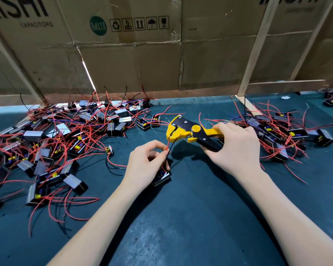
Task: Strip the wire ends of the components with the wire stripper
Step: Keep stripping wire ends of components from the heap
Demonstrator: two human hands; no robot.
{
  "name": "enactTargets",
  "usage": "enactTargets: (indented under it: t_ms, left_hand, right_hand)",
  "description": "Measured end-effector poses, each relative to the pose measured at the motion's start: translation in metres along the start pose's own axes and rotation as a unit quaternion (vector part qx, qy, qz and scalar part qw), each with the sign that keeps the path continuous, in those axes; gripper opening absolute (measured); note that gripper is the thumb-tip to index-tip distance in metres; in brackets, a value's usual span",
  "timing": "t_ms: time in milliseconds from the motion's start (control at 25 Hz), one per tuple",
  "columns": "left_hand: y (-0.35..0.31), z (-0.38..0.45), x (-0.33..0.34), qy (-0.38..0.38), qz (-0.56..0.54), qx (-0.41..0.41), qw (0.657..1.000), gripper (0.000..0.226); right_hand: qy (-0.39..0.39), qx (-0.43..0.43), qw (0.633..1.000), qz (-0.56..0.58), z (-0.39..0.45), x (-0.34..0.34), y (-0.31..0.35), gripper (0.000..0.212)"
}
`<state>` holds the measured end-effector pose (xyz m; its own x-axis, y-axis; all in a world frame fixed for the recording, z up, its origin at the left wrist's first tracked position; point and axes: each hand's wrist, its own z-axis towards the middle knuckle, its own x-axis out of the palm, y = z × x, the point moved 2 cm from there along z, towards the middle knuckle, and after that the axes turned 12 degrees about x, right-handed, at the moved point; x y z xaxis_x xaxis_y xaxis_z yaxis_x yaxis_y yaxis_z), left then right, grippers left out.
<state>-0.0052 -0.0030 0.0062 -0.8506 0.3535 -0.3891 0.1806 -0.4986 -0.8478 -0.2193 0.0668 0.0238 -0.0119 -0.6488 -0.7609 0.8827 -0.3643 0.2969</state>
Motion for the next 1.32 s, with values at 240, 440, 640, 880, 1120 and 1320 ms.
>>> enactTargets:
  t_ms: [240,440,640,880,1120,1320]
  left_hand:
    - [0.000,0.000,-0.003,-0.019,0.066,0.028,0.997,0.014]
    - [-0.005,0.000,0.000,0.001,-0.016,0.041,0.999,0.013]
    - [-0.012,0.004,-0.007,0.023,0.028,0.130,0.991,0.048]
    - [0.018,0.011,-0.095,-0.255,0.484,-0.021,0.837,0.049]
    - [0.048,0.004,-0.117,-0.122,0.535,-0.137,0.825,0.032]
    - [0.037,0.009,-0.116,-0.206,0.502,-0.067,0.837,0.024]
  right_hand:
    - [-0.070,0.019,0.997,-0.003,-0.001,-0.003,-0.002,0.038]
    - [-0.088,0.058,0.994,0.008,0.005,-0.002,-0.014,0.052]
    - [-0.104,0.086,0.990,0.037,0.008,-0.007,-0.019,0.054]
    - [-0.021,-0.014,0.997,0.074,0.002,-0.006,-0.003,0.049]
    - [0.033,-0.030,0.999,-0.029,-0.004,0.009,-0.003,0.049]
    - [0.033,0.028,0.994,-0.099,0.003,0.013,-0.021,0.051]
